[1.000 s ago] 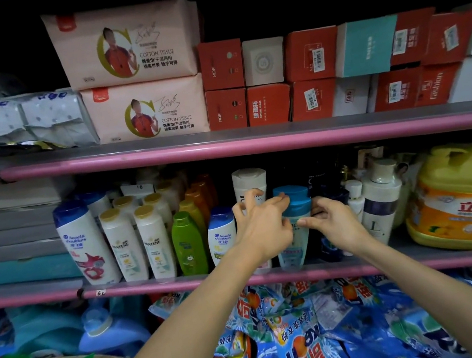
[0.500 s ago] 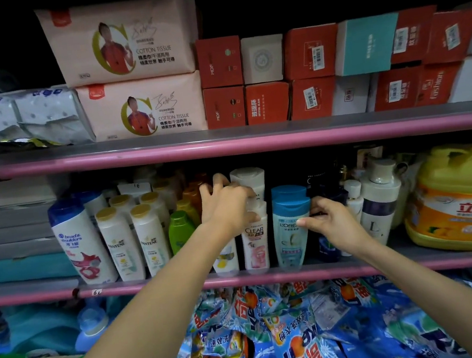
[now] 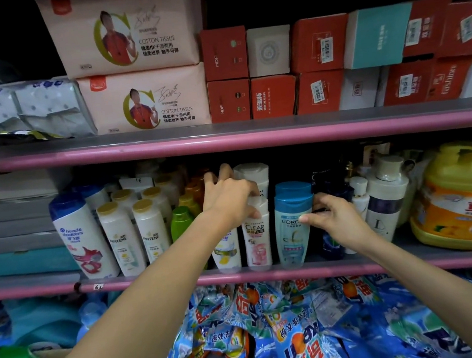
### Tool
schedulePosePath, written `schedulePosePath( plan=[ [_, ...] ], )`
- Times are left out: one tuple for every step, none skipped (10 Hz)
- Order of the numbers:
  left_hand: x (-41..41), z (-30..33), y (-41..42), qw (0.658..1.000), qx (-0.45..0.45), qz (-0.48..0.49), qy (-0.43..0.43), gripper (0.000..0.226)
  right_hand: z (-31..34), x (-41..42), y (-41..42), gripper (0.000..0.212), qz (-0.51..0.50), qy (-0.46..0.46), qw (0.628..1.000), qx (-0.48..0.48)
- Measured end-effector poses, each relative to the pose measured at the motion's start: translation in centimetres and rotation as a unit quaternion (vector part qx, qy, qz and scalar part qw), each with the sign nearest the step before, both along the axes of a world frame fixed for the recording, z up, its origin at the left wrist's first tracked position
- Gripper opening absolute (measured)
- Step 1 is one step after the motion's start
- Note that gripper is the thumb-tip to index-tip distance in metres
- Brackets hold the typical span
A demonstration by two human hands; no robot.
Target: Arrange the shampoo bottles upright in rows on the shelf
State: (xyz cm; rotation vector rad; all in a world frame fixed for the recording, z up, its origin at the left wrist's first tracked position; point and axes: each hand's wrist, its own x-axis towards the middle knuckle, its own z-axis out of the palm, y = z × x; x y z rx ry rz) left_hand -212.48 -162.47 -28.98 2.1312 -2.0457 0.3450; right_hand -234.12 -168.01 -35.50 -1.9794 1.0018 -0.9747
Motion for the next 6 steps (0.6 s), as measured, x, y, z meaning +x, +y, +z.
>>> schedulePosePath(
  plan=[
    [0.2, -0.2, -0.1, 1.0, -0.006, -0.005, -0.004, 0.047, -0.2, -0.1, -0.2, 0.03, -0.002, -0.003, 1.0, 0.002],
    [0.0, -0.2, -0.1, 1.0, -0.007, -0.014, -0.013, 0.046, -0.2, -0.1, -0.2, 0.027, -0.013, 0.01, 1.0, -0.002],
    [0.2, -0.4, 0.0, 1.0, -0.02, -0.015, -0.011, 0.049, -0.2, -0.1, -0.3, 0.025, -0.014, 0.015, 1.0, 0.006],
    [0.2, 0.2, 0.7, 0.999, -0.025, -0.017, 0.012, 0.051, 0.3, -0.2, 0.1, 0.031, -0.014, 0.025, 0.999, 0.037],
    [0.6, 0.8, 2.8, 0.997, -0.052, -0.037, 0.047, 0.052, 1.4, -1.2, 1.3, 0.04, -0.033, 0.026, 0.998, 0.046],
    [2.5, 0.9, 6.7, 0.984, -0.105, -0.046, 0.136, 0.048, 2.8, -3.7, 3.7, 0.04, -0.071, -0.006, 0.997, 0.022]
  ],
)
